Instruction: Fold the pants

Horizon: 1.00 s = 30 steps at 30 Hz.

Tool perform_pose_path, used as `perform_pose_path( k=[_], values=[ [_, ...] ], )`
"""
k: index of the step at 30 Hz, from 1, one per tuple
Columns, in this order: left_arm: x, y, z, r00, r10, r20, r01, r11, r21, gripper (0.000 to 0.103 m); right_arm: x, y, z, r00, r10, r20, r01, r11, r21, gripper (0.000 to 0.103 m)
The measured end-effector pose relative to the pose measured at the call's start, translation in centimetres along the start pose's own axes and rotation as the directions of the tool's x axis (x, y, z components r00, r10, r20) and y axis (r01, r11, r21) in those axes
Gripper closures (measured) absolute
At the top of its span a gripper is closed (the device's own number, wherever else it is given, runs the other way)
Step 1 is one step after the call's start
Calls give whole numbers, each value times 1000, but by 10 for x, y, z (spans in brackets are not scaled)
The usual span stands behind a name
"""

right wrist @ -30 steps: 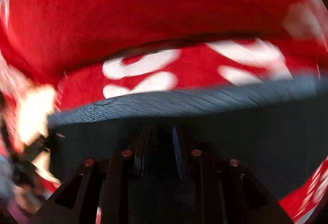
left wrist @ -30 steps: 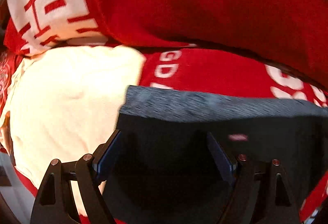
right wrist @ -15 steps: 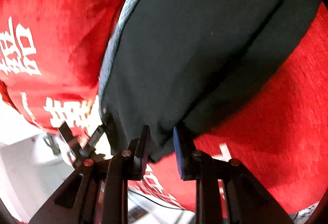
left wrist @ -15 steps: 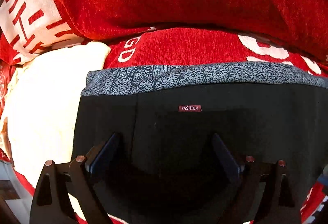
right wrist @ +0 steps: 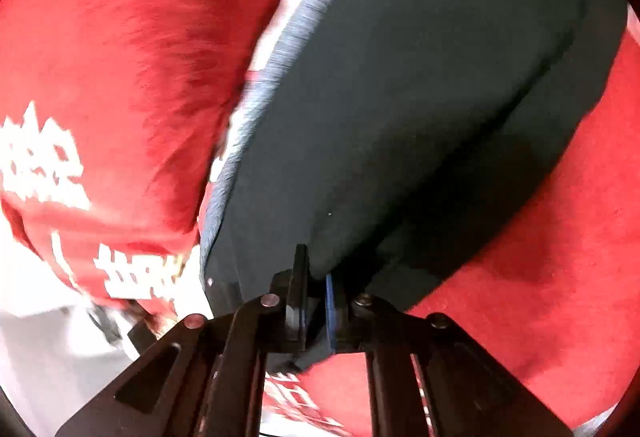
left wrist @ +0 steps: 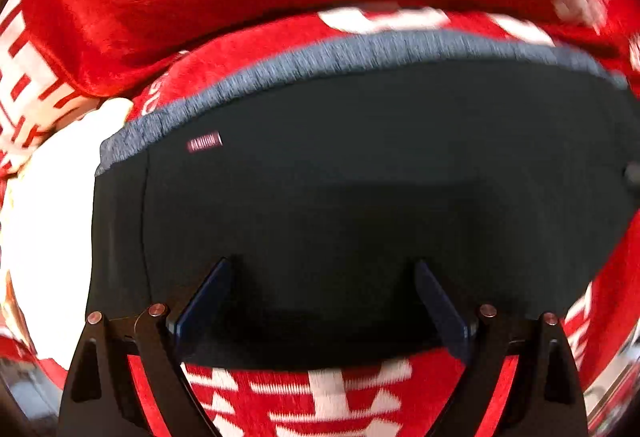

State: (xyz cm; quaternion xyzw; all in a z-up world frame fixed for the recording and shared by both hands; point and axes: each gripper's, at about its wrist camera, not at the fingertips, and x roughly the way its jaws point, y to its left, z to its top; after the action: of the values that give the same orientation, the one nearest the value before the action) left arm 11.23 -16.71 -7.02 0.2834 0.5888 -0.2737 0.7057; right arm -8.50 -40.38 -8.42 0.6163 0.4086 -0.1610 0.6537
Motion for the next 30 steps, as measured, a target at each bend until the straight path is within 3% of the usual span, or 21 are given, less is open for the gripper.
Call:
perform_pose_path(
  k=[4,8,11,14,18,22,25,28,30],
  values=[
    [0,3,-17,1000,1,5,-1,1000,23,9,14,-26,-12,996,-81,-40,81,997,15,96],
    [7,8,-5,1000,8,-30,-8,1000,-5,9,18,-31,-9,999,-34,-39,35,998,47,92],
    [-4,1,3,1000,13,-22,-13,1000,-6,9,4,-24,-4,996,-76,-48,75,997,-24,84],
    [-10,-8,17,1000,3,13,-3,1000,-3,9,-25,-29,9,996,-90,-23,89,995,-53,84],
    [-17,-32,47,998,-16,58,16,1000,-3,9,-65,-48,38,987,-143,74,146,989,-35,82],
    [-13,-60,83,998,-7,55,9,999,-33,9,-96,-77,72,971,-195,138,191,981,43,82],
    [-2,-89,108,998,-26,50,28,999,-40,9,-106,-92,88,970,-200,137,194,979,59,82],
    [21,-110,130,996,66,59,-64,997,-36,9,-110,-98,101,970,-212,120,209,977,35,82],
    [30,-103,140,996,62,65,-54,992,-113,5,-117,-101,108,965,-227,134,226,974,27,82]
  ],
)
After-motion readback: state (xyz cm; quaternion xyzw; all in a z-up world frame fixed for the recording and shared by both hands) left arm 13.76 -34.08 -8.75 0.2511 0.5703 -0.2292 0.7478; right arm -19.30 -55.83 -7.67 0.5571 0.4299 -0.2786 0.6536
